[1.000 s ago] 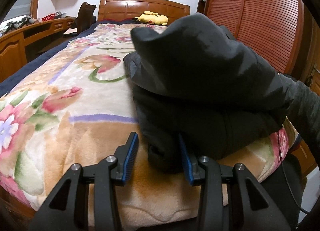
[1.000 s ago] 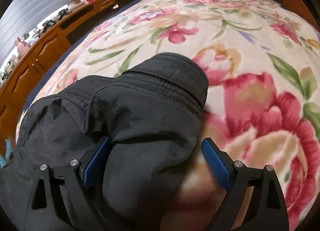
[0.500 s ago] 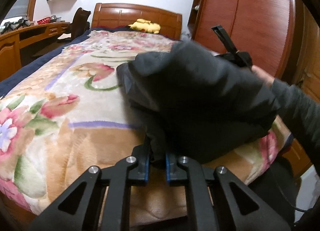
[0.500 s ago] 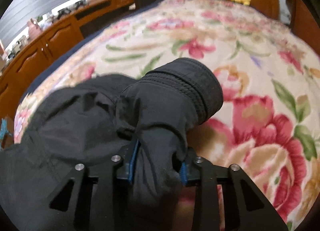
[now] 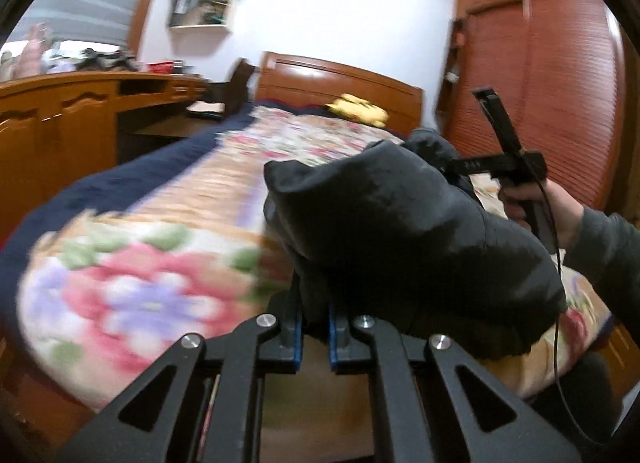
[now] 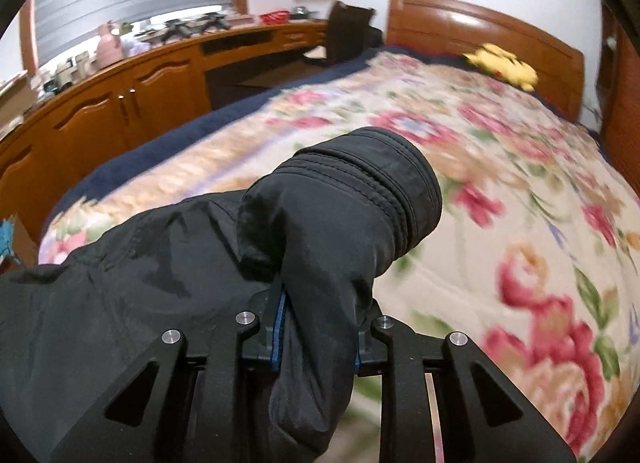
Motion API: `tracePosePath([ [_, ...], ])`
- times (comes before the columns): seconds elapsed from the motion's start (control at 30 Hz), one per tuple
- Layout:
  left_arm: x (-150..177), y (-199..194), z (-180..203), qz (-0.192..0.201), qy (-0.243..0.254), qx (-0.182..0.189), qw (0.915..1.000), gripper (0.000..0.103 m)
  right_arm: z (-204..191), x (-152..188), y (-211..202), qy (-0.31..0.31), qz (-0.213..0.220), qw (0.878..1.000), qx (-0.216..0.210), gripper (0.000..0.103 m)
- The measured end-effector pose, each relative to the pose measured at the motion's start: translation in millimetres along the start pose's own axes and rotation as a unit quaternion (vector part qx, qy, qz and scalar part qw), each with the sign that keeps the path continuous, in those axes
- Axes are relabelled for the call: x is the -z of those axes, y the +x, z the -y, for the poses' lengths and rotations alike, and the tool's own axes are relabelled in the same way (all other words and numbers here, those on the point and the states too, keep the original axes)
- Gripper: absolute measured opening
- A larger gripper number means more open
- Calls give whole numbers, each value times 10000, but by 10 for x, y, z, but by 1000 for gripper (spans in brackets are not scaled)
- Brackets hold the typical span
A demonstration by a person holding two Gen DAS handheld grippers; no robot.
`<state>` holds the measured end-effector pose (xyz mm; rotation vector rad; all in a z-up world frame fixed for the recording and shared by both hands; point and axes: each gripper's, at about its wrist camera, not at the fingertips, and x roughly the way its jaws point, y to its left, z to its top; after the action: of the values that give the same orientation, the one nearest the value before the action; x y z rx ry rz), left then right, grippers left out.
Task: Fold large clothes
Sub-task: 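Lift the jacket bundle with both tools and carry it off the bed, then open both tools to set the jacket bundle down beside the bed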
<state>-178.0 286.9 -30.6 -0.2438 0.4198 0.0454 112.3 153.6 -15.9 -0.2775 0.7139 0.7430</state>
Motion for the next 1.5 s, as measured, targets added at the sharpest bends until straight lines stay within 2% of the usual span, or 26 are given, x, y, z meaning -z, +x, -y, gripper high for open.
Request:
tracePosePath([
  [0.17, -189, -226, -631, 321, -5, -745, 9967, 4, -774, -440, 368, -393, 73, 9986, -337, 20],
  [0.27, -304, -269, -1012, 350, -79, -1194, 9922, 4, -1190, -682, 598, -632, 109, 9968, -474, 20],
  [0.3, -350, -287, -1189, 364, -112, -1462, 9885, 4, -1354, -784, 684, -689, 166, 9961, -524, 19],
  [0.53, -398, -470, -2061, 317, -490, -2460, 9675, 4, -2394, -1347, 1201, -1056, 351, 9883, -1039, 19],
  [0.67, -256, -450, -2400, 27, -731, -2623, 9622, 5, -2781, -1413, 1455, -1161, 325, 9847, -1262, 19],
  [0.8, -98, -462, -2402, -119, -725, -2638, 9618, 6, -2945, -1345, 1647, -1280, 182, 9872, -938, 22],
  [0.87, -93, -504, -2397, -149, -761, -2645, 9613, 9, -2921, -1325, 1667, -1276, 123, 9879, -875, 33],
  [0.93, -82, -555, -2350, -176, -759, -2682, 9602, 11, -2909, -1292, 1683, -1344, -10, 9884, -711, 49],
  [0.97, -69, -599, -2308, -176, -736, -2708, 9597, 12, -2874, -1242, 1649, -1370, -43, 9885, -644, 52],
  [1.03, -88, -664, -2248, -170, -667, -2776, 9582, 15, -2797, -1157, 1540, -1428, 70, 9878, -609, 67],
  [1.07, -85, -704, -2201, -160, -609, -2811, 9576, 16, -2779, -1110, 1488, -1436, 114, 9878, -589, 70],
  [1.27, -165, -881, -1830, -23, -223, -2910, 9565, 27, -2552, -745, 1100, -1422, 237, 9871, -696, 75],
  [1.5, -376, -814, -1202, 154, -12, -2368, 9714, 36, -2124, -270, 551, -1237, 405, 9896, -618, 76],
])
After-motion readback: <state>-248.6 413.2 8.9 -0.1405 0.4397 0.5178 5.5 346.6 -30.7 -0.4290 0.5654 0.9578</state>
